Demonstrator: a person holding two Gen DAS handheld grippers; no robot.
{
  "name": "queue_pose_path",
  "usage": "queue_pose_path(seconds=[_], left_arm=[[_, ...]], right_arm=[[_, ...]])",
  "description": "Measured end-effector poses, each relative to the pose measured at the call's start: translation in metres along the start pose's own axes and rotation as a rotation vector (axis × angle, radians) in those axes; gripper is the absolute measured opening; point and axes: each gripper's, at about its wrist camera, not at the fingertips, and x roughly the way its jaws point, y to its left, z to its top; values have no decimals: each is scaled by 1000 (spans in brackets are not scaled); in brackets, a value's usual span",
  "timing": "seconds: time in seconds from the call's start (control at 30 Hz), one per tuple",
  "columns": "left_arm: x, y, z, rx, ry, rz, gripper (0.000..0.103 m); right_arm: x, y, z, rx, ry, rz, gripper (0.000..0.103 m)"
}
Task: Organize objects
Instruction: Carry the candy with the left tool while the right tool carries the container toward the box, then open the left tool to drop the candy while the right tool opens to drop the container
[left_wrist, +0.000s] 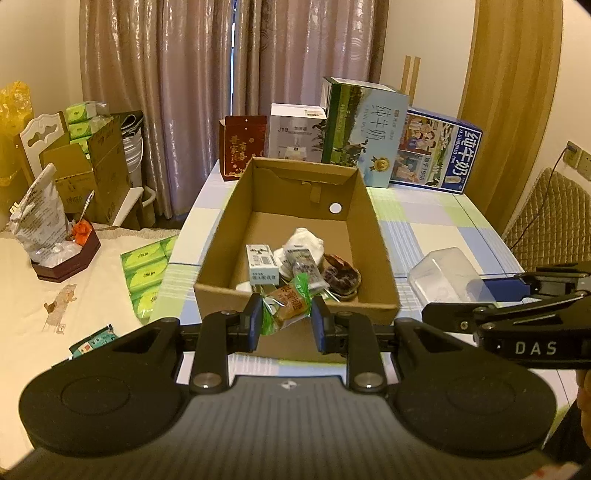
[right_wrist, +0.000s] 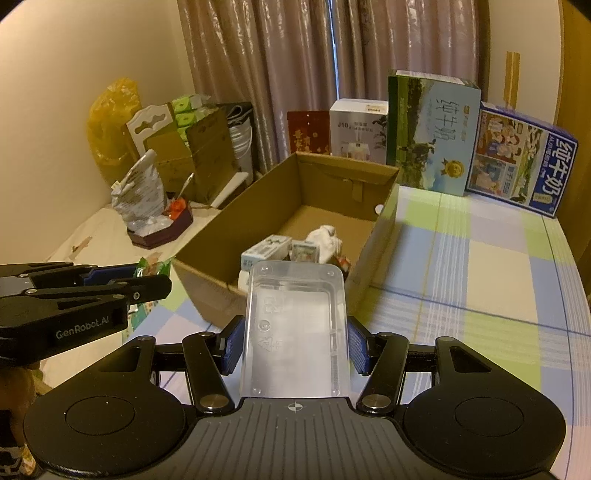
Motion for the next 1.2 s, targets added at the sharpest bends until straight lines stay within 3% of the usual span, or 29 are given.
queue_pose_path(seconds=[0.57,1.2], left_arm=[[64,24,48,-4,28,-45,23],[125,15,76,68,67,-76,23]], right_arm=[[51,-20,58,-1,-9,-10,54],[95,-41,80,-3,22,-16,54]])
